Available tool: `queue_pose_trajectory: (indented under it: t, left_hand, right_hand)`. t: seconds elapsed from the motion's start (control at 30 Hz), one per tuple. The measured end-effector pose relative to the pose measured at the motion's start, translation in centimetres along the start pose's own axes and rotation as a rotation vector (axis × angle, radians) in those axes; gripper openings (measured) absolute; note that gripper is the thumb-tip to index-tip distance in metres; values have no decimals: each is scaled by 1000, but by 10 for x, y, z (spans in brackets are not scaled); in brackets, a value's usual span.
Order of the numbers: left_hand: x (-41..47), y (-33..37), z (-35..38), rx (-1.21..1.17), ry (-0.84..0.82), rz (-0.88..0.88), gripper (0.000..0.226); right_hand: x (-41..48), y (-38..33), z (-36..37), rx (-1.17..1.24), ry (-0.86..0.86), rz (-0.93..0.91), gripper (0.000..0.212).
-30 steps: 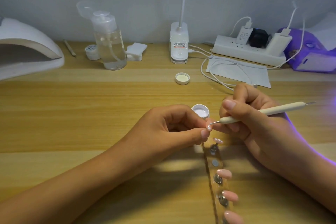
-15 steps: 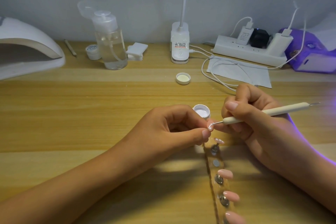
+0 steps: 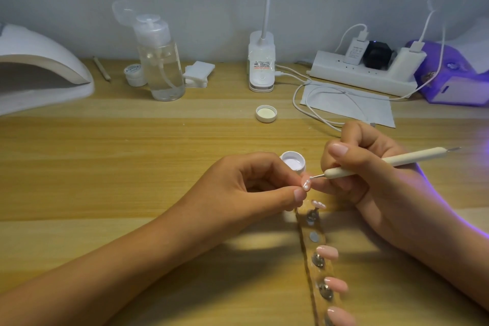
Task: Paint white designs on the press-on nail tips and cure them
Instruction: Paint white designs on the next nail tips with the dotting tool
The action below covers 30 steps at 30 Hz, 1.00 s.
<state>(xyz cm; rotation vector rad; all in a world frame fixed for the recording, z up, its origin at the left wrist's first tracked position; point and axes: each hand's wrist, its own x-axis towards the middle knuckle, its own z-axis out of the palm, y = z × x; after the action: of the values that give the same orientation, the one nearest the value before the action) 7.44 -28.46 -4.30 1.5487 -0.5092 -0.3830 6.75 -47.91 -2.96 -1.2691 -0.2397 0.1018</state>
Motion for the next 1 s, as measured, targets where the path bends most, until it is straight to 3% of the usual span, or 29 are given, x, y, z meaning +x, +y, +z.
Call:
queue_pose_trajectory:
  t: [0.17, 0.33, 0.47, 0.6, 1.0]
  left_hand:
    - [0, 1, 1, -35, 4, -2, 7]
    - [1, 2, 0, -47, -7, -4, 6]
    - [0, 2, 0, -37, -10, 7, 10]
    - [1, 1, 0, -35, -8, 0, 1]
    - [1, -2, -1, -22, -26, 0, 4]
  right_hand:
    - [3, 1, -9, 13, 12, -107, 38]
    - [5, 2, -19, -333, 187, -204, 35]
    - [4, 2, -16, -527, 153, -286, 12]
    - [2, 7, -11, -708, 89, -411, 12]
    - [9, 13, -12, -892, -14, -337, 17]
